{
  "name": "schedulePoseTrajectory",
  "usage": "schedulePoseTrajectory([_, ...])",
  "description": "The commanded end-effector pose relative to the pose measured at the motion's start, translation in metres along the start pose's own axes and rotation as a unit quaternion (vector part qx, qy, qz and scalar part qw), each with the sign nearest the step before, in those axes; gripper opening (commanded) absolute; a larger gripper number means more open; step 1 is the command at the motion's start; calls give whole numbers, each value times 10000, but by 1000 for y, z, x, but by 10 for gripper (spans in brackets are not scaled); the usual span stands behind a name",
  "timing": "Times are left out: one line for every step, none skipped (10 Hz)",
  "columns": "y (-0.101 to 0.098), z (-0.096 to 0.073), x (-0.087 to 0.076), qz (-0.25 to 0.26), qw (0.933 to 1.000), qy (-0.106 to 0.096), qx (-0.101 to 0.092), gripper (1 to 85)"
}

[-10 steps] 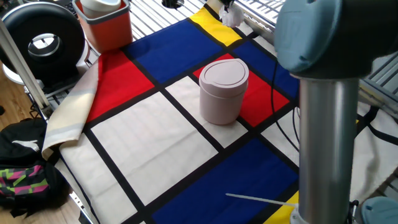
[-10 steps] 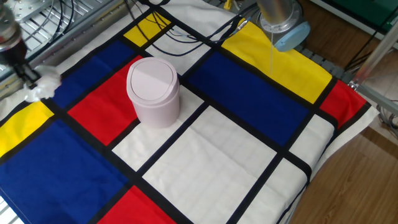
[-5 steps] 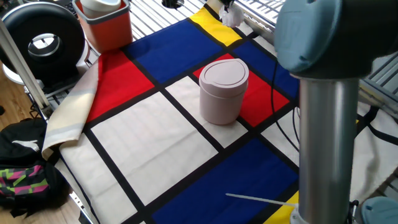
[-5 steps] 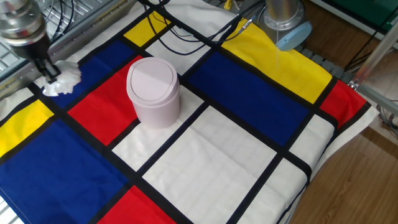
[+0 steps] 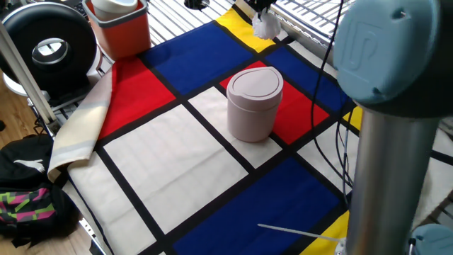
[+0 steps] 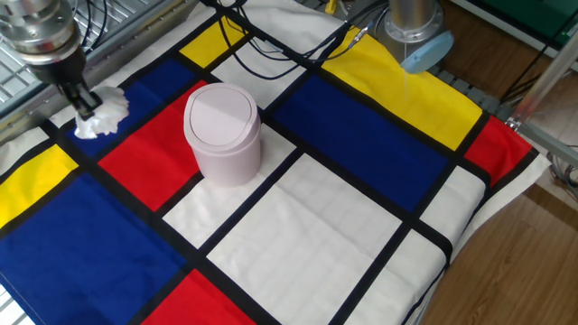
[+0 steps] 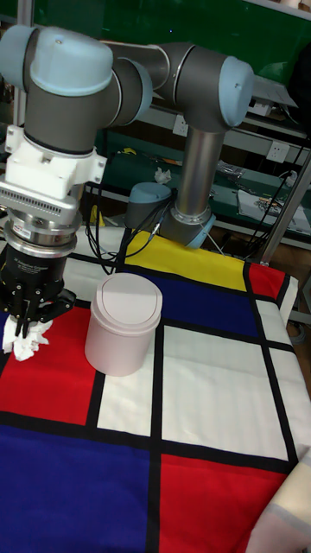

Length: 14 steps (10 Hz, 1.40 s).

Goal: Put the garbage in the trash can

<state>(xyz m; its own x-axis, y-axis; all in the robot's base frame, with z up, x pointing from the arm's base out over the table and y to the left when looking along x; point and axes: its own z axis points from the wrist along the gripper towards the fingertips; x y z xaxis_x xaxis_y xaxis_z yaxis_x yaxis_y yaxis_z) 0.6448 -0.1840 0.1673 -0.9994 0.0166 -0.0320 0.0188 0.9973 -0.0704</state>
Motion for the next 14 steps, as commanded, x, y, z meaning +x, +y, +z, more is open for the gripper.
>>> schedulePoseTrajectory([10, -2, -5, -537, 9983, -131, -171, 10])
schedulePoseTrajectory([14, -2, -8, -624, 9975, -196, -251, 10])
schedulePoseTrajectory([17, -2, -10, -689, 9969, -238, -301, 10])
schedulePoseTrajectory([18, -2, -9, -703, 9967, -233, -332, 10])
schedulePoseTrajectory([22, -2, -5, -603, 9972, -141, -407, 10])
schedulePoseTrajectory([21, -2, -2, -475, 9980, -91, -395, 10])
schedulePoseTrajectory([20, -2, -1, -331, 9987, -55, -374, 10])
schedulePoseTrajectory([23, -5, 8, -209, 9991, -52, -367, 10])
schedulePoseTrajectory([30, -9, 19, -94, 9993, -79, -353, 10])
schedulePoseTrajectory([38, -11, 29, 35, 9995, -100, -309, 10])
schedulePoseTrajectory([49, -16, 39, 166, 9993, -128, -296, 10])
schedulePoseTrajectory([56, -21, 46, 242, 9992, -143, -274, 10])
schedulePoseTrajectory([65, -26, 54, 340, 9990, -142, -253, 10])
schedulePoseTrajectory([76, -32, 62, 446, 9987, -150, -216, 10])
